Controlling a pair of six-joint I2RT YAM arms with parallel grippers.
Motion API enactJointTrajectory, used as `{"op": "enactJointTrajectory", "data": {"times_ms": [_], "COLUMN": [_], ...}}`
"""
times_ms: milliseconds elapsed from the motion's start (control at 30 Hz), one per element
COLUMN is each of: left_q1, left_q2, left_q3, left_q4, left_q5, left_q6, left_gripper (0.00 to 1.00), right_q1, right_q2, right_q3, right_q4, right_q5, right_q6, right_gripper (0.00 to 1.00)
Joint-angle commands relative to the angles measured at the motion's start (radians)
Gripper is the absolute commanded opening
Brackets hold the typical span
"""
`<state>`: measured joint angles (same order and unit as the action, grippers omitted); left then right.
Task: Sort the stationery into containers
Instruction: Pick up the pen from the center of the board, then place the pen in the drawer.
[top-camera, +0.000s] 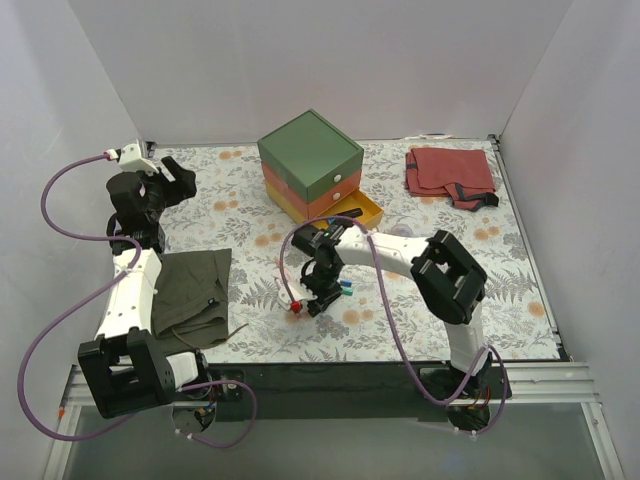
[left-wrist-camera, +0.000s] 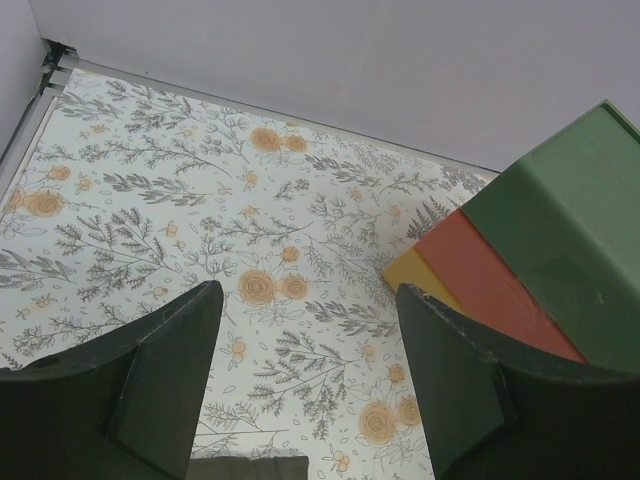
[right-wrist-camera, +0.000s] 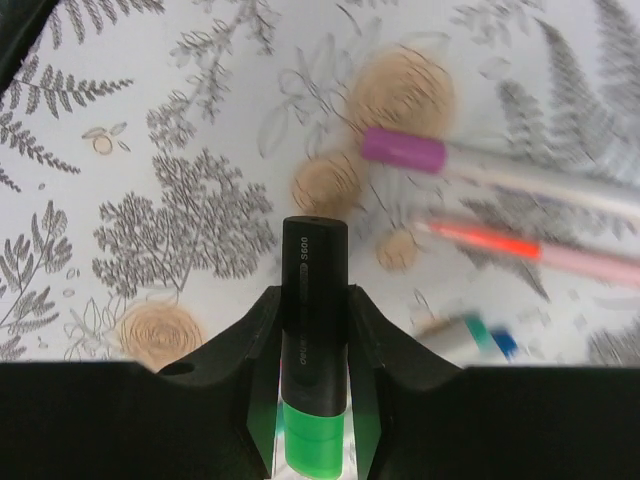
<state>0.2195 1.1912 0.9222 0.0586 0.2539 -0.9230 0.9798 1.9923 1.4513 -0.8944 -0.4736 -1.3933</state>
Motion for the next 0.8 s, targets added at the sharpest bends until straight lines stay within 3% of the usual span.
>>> {"op": "enactJointTrajectory", "data": {"times_ms": [0, 167, 567, 667, 700, 767], "left_q1": [0.004, 0.006, 0.008, 0.009, 0.009, 0.009], "left_q2": [0.001, 0.025, 0.065, 0.067, 0.068, 0.071], "left_q3": [0.032, 0.052, 0.070, 0.072, 0.072, 0.073], "left_q4": [-0.006, -0.013, -0.011, -0.016, -0.019, -0.017], "left_q5": [0.012, 0.010, 0.030, 0.030, 0.030, 0.028], "left_q6": [0.010, 0.003, -0.017, -0.011, -0.010, -0.007], "left_gripper": [0.71, 0.71, 0.70, 0.70, 0.70, 0.70], "right_q1": [-0.075, -0.179, -0.369, -0.377, -0.377, -0.377], "right_q2": [-0.179, -0.208, 0.049, 0.086, 0.085, 0.060], "right_q3": [0.015, 0.070, 0.333, 0.359, 0.339, 0.316], "right_q4": [-0.011, 0.003, 0.101, 0.104, 0.106, 0.121], "right_q5": [0.049, 0.159, 0.273, 0.288, 0.288, 0.283], "right_q6": [0.089, 0.089, 0.079, 0.036, 0.019, 0.002], "right_gripper": [0.08, 0.09, 0.09, 0.19, 0.29, 0.39]}}
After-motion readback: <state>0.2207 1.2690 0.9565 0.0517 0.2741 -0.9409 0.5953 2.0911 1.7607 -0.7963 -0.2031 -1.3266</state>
